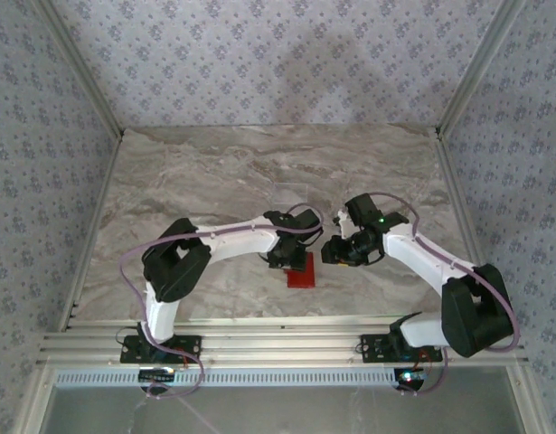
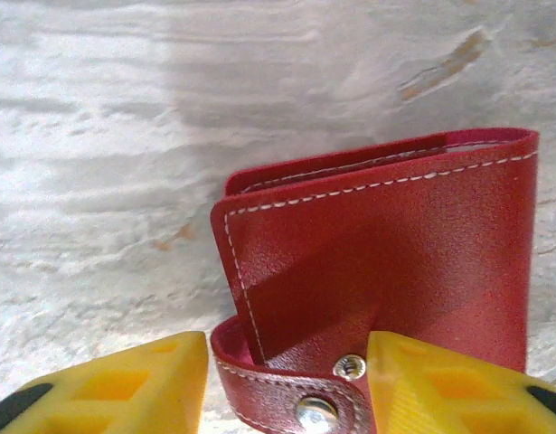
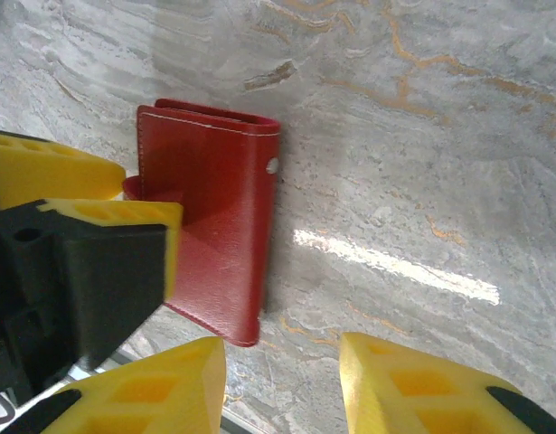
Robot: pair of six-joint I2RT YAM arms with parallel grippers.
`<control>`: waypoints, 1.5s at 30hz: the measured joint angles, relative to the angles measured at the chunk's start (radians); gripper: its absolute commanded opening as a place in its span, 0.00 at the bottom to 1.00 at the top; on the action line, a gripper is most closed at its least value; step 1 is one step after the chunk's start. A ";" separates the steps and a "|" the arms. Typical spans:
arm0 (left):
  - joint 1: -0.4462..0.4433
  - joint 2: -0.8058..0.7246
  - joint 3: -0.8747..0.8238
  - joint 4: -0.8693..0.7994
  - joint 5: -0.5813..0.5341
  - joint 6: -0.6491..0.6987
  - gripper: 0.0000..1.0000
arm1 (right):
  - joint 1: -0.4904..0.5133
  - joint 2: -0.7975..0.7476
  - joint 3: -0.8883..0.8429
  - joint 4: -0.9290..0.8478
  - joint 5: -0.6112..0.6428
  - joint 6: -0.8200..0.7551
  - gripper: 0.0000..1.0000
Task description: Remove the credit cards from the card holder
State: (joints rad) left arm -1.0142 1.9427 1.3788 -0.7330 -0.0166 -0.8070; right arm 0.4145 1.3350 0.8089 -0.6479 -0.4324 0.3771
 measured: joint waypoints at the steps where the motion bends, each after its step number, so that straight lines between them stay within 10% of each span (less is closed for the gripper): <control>1: 0.002 -0.012 -0.010 -0.001 -0.005 0.001 0.42 | 0.000 0.000 0.000 0.000 0.000 0.000 0.39; 18: 0.046 -0.109 -0.146 0.073 -0.011 0.002 0.00 | 0.034 0.001 0.024 -0.001 0.022 0.018 0.39; 45: 0.232 -0.320 -0.626 0.611 0.322 0.004 0.00 | 0.456 0.430 0.431 -0.125 0.457 0.183 0.80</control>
State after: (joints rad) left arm -0.7826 1.6230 0.7525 -0.1219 0.3054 -0.8028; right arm 0.8707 1.7645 1.2396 -0.7731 0.0242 0.5606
